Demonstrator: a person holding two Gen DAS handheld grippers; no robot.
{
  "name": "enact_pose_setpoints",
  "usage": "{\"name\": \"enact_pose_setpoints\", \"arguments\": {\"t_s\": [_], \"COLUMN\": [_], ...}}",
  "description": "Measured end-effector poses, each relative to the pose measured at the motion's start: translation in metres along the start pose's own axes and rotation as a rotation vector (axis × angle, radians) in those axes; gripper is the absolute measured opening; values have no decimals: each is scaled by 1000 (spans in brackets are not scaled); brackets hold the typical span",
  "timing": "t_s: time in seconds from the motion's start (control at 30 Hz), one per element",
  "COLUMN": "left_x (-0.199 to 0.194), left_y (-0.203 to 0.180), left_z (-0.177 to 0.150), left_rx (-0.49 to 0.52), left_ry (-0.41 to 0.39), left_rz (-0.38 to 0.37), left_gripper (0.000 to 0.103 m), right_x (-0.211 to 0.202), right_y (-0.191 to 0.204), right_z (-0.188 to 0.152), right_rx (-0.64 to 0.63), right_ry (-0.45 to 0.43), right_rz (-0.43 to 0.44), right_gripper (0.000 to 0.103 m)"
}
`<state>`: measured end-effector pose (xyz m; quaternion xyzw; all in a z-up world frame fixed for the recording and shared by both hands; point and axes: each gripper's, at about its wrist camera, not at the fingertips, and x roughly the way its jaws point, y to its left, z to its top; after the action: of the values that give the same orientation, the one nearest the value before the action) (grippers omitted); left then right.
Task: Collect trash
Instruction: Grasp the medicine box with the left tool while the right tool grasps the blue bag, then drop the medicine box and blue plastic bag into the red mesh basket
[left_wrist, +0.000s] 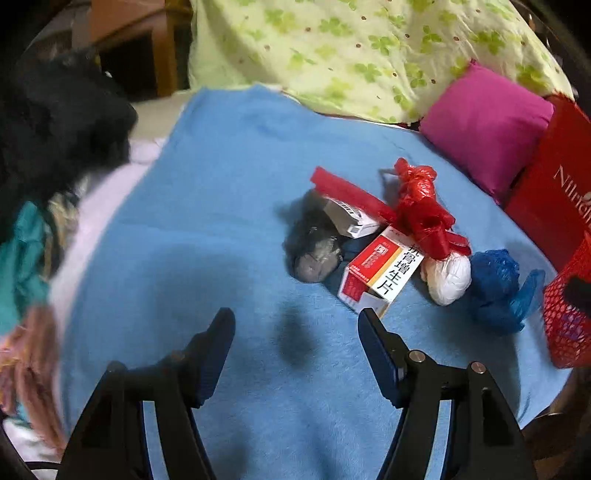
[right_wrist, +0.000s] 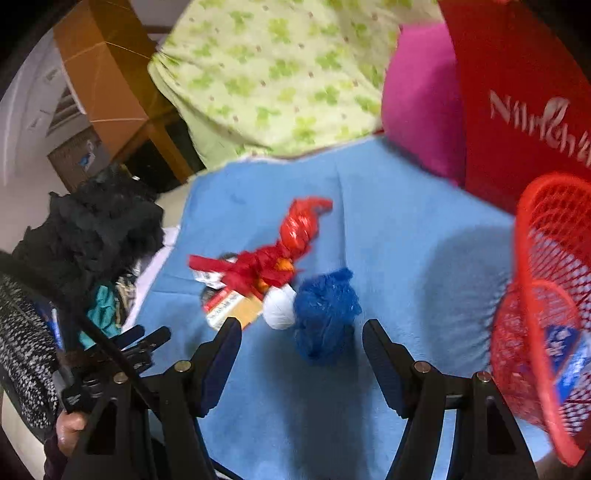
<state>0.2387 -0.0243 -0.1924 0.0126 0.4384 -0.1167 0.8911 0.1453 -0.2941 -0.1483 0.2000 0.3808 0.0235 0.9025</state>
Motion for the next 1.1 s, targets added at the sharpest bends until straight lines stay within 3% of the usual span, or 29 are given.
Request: {"name": "enact_pose_setpoints", "arguments": {"t_s": [0.27,0.43,0.57,0.7,0.87,1.1], "left_x": [37,67,79,72,53,-15], "left_y": [-40,-60,-59,-58,-56,-53], "left_z": [23,35,32,23,9,-6], "left_rx": [80,161,148,131,115,105], "left_ry": [1,50,88,79,59,-37], "left_rz": [-184,-190,-236,-243,-224,-226], "left_gripper": [70,70,62,60,60,60], "right_x": [72,102,105,93,57,-12], "right_y": [-16,-25,-23,-19,-12,-6], "right_z": [17,19,17,15,10,3], "right_rx": [46,87,85,75,61,23], "right_ry": [69,124,127,111,59,-48], "right_rz": [-36,2,38,51,67,87], "right_gripper": [71,71,59,50,49,49]}}
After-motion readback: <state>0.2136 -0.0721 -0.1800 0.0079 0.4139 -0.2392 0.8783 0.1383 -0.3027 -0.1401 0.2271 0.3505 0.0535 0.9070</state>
